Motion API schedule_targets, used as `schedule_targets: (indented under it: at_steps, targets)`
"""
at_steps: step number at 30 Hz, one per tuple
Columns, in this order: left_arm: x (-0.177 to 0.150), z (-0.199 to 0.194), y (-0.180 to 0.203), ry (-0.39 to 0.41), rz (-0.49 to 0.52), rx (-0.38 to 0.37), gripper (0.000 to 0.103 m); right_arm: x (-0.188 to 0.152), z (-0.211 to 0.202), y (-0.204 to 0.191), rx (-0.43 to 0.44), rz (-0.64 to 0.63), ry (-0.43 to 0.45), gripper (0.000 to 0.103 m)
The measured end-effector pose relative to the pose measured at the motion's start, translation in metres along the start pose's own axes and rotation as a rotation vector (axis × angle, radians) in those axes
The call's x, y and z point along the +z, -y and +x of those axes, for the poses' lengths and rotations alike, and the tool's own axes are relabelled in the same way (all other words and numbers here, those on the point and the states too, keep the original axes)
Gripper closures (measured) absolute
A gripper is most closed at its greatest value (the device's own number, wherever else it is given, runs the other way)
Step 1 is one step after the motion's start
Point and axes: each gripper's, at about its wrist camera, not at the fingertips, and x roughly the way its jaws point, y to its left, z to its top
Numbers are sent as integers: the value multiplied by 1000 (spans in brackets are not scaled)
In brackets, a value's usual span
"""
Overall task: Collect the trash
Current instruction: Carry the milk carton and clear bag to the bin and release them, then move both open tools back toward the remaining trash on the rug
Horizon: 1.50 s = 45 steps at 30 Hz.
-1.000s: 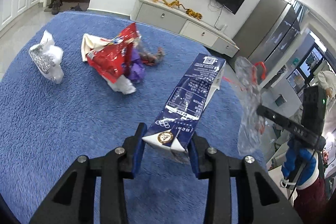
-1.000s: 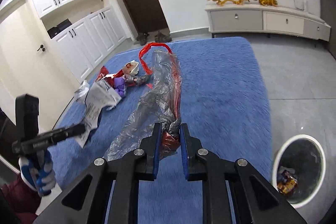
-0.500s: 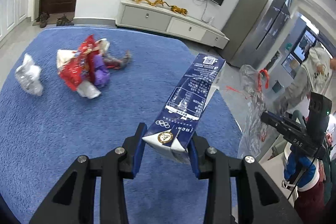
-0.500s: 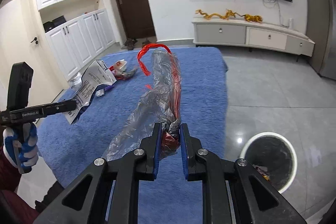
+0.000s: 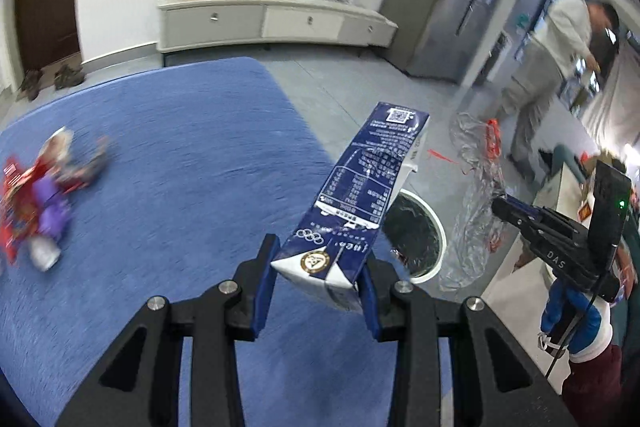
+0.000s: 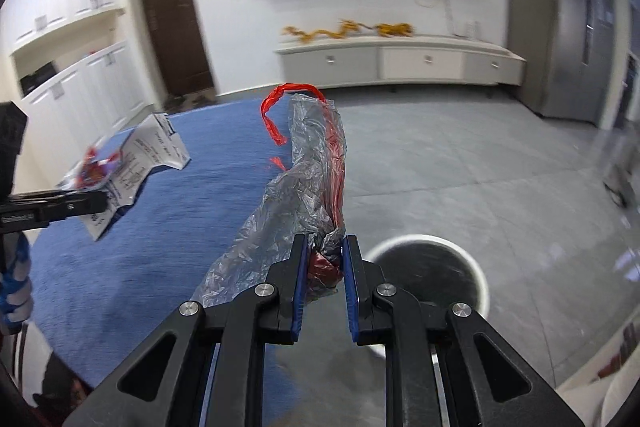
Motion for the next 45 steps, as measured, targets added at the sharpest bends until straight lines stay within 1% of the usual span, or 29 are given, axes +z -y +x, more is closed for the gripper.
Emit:
schedule_targets:
  at_steps: [3, 7, 12, 14, 17, 18, 19, 20, 21, 24, 27, 29, 31, 33, 35, 38, 44, 45]
  targets:
    - [17, 39, 31, -57, 46, -1, 68, -6, 14, 31, -72, 38, -20, 86]
    - [34, 87, 67, -128, 68, -22, 68, -12, 38, 66, -168, 59, -65, 86]
    - [50, 146, 114, -200, 109, -38, 68, -8, 72, 96, -239, 80, -118, 86]
    - [51, 165, 124, -225, 104, -50, 67, -9, 81, 106, -252, 99, -131, 85]
    - [51, 196, 132, -273, 75, -96, 65, -7, 99, 121, -276, 136, -149, 84]
    - [51, 204, 134, -283, 71, -111, 58, -8, 103, 124, -278, 149, -153, 80]
    - [49, 208, 135, -284, 67, -118, 52, -9, 109, 128, -282, 161, -160, 68]
    - [48, 210, 135, -279, 61, -120, 43, -10, 112, 129, -290, 166, -165, 63]
    - [48, 210, 133, -273, 55, -127, 43, -11, 115, 131, -298, 169, -171, 57]
    - [48, 200, 126, -260, 52, -151, 43, -13, 119, 127, -312, 165, -188, 56]
    - [46, 177, 111, -221, 59, -135, 43, -11, 116, 117, -317, 136, -195, 55]
    - [43, 155, 95, -179, 55, -123, 43, -8, 111, 107, -313, 105, -193, 55]
    - [40, 133, 80, -142, 54, -95, 43, -5, 103, 90, -301, 63, -182, 55]
    - [35, 110, 62, -104, 54, -72, 43, 3, 94, 67, -272, 21, -163, 55]
    - [26, 82, 40, -61, 50, -27, 43, 12, 83, 39, -241, -28, -137, 53]
    - [14, 46, -2, -12, 23, 20, 43, 25, 67, -5, -183, -88, -99, 52]
    - [-29, -27, -97, 73, -62, 145, 43, 38, 51, -105, -69, -252, -67, 50]
    - [-39, -42, -116, 88, -82, 176, 42, 39, 50, -122, -49, -280, -64, 50]
